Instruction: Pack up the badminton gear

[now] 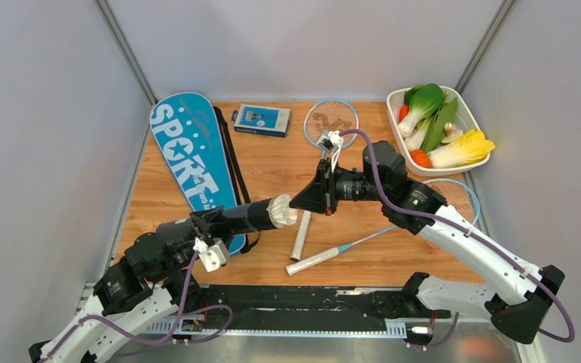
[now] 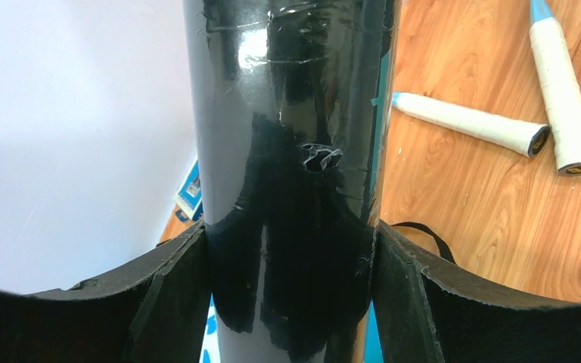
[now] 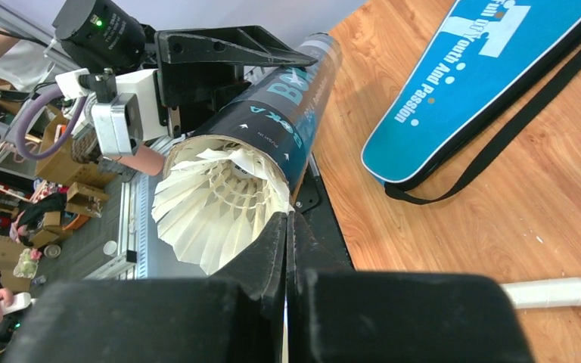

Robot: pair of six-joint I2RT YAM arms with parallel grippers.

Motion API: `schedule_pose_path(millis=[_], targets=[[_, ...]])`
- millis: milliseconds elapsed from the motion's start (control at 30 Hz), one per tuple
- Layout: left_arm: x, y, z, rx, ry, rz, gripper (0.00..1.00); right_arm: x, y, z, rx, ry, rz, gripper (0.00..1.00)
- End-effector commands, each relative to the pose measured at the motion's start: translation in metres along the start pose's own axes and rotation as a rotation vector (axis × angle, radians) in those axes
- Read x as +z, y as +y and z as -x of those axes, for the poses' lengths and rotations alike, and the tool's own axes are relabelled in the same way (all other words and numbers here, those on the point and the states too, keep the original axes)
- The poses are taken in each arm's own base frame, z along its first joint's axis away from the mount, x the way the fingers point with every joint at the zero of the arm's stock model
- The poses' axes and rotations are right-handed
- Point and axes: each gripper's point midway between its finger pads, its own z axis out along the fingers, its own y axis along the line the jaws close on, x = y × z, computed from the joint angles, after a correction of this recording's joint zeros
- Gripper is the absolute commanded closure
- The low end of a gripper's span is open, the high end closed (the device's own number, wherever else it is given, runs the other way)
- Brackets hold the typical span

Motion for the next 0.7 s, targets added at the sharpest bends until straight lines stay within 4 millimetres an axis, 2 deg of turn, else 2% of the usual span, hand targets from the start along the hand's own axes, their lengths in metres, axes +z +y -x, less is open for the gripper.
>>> schedule_pose_path(millis=[0, 133, 300, 500, 667], targets=[[0.005, 0.014, 0.023, 0.02, -0.084, 0.034, 0.42, -0.004, 0.024, 0.011, -0.042, -0.048, 0.109, 1.0], [0.006, 0.013, 0.023, 0.014, -0.081, 0.028, 0.42, -0.005, 0.03, 0.021, -0.043, -0.092, 0.125, 1.0], [0.009, 0.013, 0.022, 0.009, -0.085, 0.035, 0.42, 0.0, 0.02, 0.026, -0.025, -0.125, 0.076, 1.0], [0.016, 0.014, 0.026, 0.005, -0.082, 0.018, 0.42, 0.01, 0.006, 0.009, 0.011, -0.122, 0.014, 1.0], [0.022, 0.015, 0.024, -0.002, -0.07, 0.023, 0.43, 0.02, 0.005, -0.001, 0.005, -0.125, -0.032, 1.0]])
